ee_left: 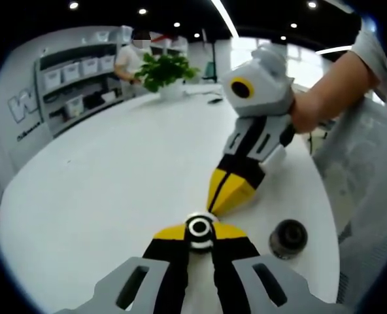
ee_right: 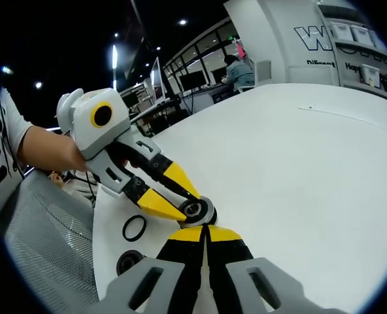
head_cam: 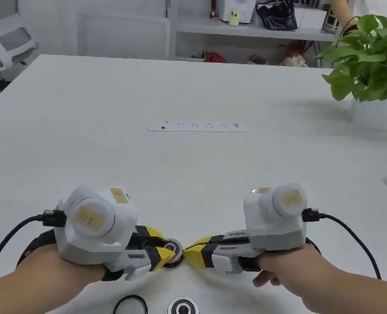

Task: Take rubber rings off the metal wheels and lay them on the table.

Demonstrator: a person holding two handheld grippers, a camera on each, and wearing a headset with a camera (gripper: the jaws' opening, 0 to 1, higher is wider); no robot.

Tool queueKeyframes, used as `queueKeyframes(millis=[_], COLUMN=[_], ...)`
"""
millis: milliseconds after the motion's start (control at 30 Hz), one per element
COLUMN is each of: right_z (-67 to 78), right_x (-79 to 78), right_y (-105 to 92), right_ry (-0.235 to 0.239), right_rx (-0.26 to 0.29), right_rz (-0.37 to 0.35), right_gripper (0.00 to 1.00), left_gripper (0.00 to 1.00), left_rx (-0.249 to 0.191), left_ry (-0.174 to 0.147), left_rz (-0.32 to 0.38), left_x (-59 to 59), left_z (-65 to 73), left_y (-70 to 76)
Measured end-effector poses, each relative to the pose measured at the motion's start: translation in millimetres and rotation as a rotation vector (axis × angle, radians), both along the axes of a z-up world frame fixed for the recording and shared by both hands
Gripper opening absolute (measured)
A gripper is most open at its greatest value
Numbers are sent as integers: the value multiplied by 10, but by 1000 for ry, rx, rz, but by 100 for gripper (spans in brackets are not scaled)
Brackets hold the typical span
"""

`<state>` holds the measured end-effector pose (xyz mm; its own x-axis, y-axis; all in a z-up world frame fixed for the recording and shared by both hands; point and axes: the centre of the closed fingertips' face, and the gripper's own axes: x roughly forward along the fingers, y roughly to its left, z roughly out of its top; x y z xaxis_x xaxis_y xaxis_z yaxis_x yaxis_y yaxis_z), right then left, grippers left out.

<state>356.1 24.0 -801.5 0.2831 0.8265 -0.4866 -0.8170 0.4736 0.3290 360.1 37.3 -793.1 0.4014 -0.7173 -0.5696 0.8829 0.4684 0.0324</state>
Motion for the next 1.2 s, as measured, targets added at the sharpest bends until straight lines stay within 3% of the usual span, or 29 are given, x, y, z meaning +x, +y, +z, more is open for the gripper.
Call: queueKeyframes(millis=[467,1200], right_z=[72,88], right_x=[26,8], right_y=[14,55], right_ry=[27,16], right_rx=[58,50], right_rz=[-29,-7], right_gripper=[0,0], left_gripper=[13,13], left_rx=[9,15], left_ry=[-1,-3], left_rz=[-4,-4], left_x=[0,-7], left_z=[0,-4], left_y=[-5,-5])
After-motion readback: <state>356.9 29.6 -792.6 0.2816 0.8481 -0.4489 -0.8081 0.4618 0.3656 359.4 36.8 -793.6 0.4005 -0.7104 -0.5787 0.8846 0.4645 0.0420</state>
